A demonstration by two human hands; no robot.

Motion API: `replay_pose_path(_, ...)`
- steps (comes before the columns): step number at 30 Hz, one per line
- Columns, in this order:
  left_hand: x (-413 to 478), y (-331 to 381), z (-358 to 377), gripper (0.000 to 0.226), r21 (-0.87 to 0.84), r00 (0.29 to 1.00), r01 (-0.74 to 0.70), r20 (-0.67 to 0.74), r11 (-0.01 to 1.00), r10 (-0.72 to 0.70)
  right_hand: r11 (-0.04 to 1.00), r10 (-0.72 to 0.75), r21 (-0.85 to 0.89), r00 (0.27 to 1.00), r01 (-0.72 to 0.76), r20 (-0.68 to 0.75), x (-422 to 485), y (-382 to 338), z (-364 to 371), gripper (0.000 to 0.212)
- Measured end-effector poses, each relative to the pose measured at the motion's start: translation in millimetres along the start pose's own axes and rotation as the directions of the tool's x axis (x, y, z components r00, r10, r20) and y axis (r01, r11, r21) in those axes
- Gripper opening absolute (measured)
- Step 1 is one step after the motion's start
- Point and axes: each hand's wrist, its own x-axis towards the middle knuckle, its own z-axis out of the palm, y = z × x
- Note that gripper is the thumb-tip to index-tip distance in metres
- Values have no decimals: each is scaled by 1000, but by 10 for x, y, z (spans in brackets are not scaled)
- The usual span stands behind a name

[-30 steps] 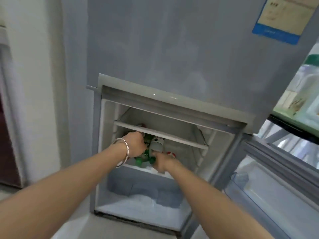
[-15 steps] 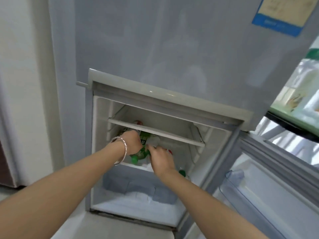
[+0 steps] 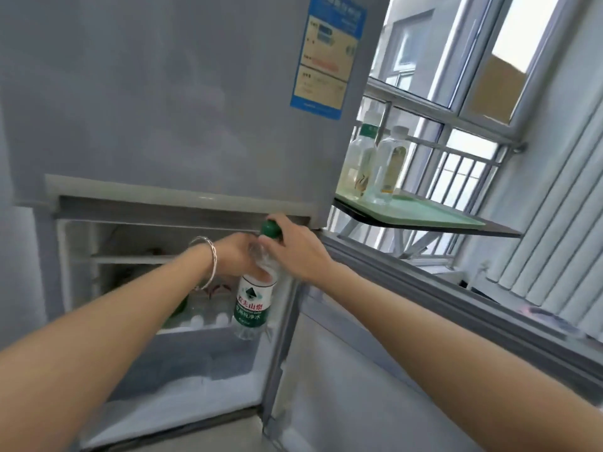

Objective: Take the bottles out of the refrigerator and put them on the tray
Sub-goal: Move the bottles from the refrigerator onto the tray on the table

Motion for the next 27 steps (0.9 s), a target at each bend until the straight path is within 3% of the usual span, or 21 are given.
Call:
replay_pose_path(4, -89, 570, -148, 40, -143, 993, -110, -58, 984, 103, 956, 149, 265, 985, -122, -86, -258, 93, -517, 55)
replay_pose_path(6, -136, 879, -235, 44, -106, 977, -186, -128, 977, 173, 944, 172, 304, 978, -130, -116, -430, 174, -701, 61)
replay_pose_path(9, -181, 1369, -385, 49, -88, 947, -265, -213, 960, 242, 902, 188, 402, 982, -158, -35, -617, 297, -854, 65)
replay_pose_path(13, -158, 1976, -499, 63, -168, 896, -369, -324, 914, 302, 779, 310, 590, 948, -212, -67, -585, 480, -1025, 75)
replay_pose_path(16, -36, 2323, -458, 81, -186, 821, -475, -447, 860, 356, 790, 362, 578, 916, -203, -173, -451, 642, -1369, 79)
replay_pose_path(17, 34, 2401, -418, 79, -234, 819, -490, -454, 840, 351, 803, 373, 560, 904, -202, -209, -401, 720, -1497, 78)
replay_pose_path(21, 442, 2703, -140, 33, -406, 885, -428, -369, 807, 284, 845, 424, 480, 844, -237, -329, -105, 1272, -1910, 73)
replay_pose_path(27, 1374, 2981, 408, 38, -481, 948, -310, -216, 820, 232, 780, 528, 489, 831, -391, -178, 265, 2279, -2123, 55)
